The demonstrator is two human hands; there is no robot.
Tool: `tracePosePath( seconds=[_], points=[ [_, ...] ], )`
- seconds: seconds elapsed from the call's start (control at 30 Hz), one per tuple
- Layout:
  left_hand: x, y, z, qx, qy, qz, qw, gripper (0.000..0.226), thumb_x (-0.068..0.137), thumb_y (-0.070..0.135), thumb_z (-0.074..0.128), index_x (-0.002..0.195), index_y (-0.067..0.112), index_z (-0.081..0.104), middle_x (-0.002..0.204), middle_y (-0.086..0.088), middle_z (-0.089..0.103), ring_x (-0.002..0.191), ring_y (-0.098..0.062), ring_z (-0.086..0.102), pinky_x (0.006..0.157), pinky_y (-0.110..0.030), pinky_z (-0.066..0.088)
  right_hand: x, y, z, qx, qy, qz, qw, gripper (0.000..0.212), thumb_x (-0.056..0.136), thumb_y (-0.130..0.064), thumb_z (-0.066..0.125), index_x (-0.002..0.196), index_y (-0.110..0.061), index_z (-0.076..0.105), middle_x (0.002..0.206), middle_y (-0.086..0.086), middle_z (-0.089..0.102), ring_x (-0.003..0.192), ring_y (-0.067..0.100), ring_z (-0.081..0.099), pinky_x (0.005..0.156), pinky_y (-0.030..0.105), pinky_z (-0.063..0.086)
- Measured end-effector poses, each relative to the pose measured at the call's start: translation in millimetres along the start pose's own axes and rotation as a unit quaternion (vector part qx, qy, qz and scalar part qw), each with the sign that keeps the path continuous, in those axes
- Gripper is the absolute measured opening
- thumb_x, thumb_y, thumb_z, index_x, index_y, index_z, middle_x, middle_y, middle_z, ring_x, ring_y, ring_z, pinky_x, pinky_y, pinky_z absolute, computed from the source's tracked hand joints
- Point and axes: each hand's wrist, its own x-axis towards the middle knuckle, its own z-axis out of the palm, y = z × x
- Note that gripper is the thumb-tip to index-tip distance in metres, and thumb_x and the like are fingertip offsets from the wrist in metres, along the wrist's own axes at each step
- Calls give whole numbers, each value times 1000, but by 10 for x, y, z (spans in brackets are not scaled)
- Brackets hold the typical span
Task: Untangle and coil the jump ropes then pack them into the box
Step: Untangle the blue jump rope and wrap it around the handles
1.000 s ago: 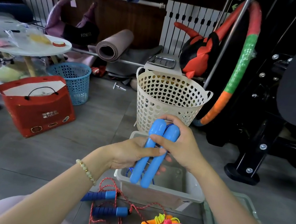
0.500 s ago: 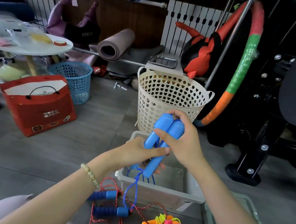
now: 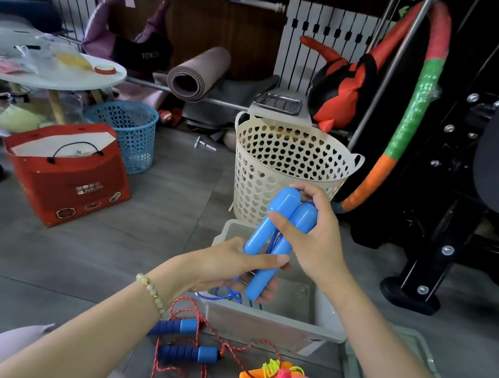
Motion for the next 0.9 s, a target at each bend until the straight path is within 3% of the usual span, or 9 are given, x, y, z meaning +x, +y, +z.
tracePosePath(
  seconds=[0.23,0.4,0.5,0.57,0.6,0.67,0.73,0.8,0.9],
  points=[
    [66,-8,65,38,114,98,988,23,94,32,56,91,11,66,64,-2,54,50,-10,47,54,-21,45,90,-19,-63,-14,42,-12,999,40,73,-22,73,108,-23,54,104,-9,59,93,-1,57,81,11,44],
    [62,13,41,35,103,103,989,26,96,30,52,95,7,64,65,-2,57,46,-8,45,50,-20,44,92,5,-73,21,28,-2,999,42,72,-25,73,109,-26,53,103,-11,61,94,5,60,79,17,48],
    [78,67,-7,-15,123,107,987,29,97,32,50,95,8,66,62,1,56,46,-9,43,48,-19,42,36,124,-26,122,-65,108,984,52,76,-50,66,116,-21,50,110,-5,63,97,7,62,87,28,49],
    [86,105,-80,-84,133,111,981,31,96,34,48,94,9,65,59,3,53,45,-9,40,45,-17,40,-37,222,29,174,-188,196,947,62,84,-67,41,120,-18,53,109,-3,67,100,14,63,98,35,43],
    [85,115,-120,-110,133,112,979,32,96,36,47,94,9,64,59,3,51,45,-9,39,45,-17,39,-85,238,59,193,-222,235,926,61,87,-64,29,116,-17,57,103,-4,69,99,15,64,100,34,42],
    [75,122,-190,-144,130,112,975,35,94,39,46,98,9,63,58,5,49,45,-8,37,45,-17,37,-143,253,99,199,-236,282,909,51,92,-51,27,108,-16,60,100,0,70,95,16,66,97,32,46],
    [73,119,-246,-177,140,107,968,36,94,41,46,102,9,63,58,6,47,44,-5,37,43,-14,36,-169,223,116,130,-238,251,929,30,97,-32,37,103,-15,61,92,4,66,80,13,65,85,26,52],
    [86,109,-271,-200,154,98,963,36,95,41,47,104,10,63,57,7,47,43,-4,39,42,-13,36,-168,182,125,50,-225,202,952,20,99,-13,42,92,-16,60,69,-5,54,56,3,48,65,20,44],
    [127,79,-247,-195,175,85,961,35,94,43,49,103,13,65,58,7,46,42,-3,39,42,-12,36,-116,147,92,-75,-210,166,961,18,98,-10,46,89,-17,60,48,-19,50,47,-3,42,54,11,32]
  ],
)
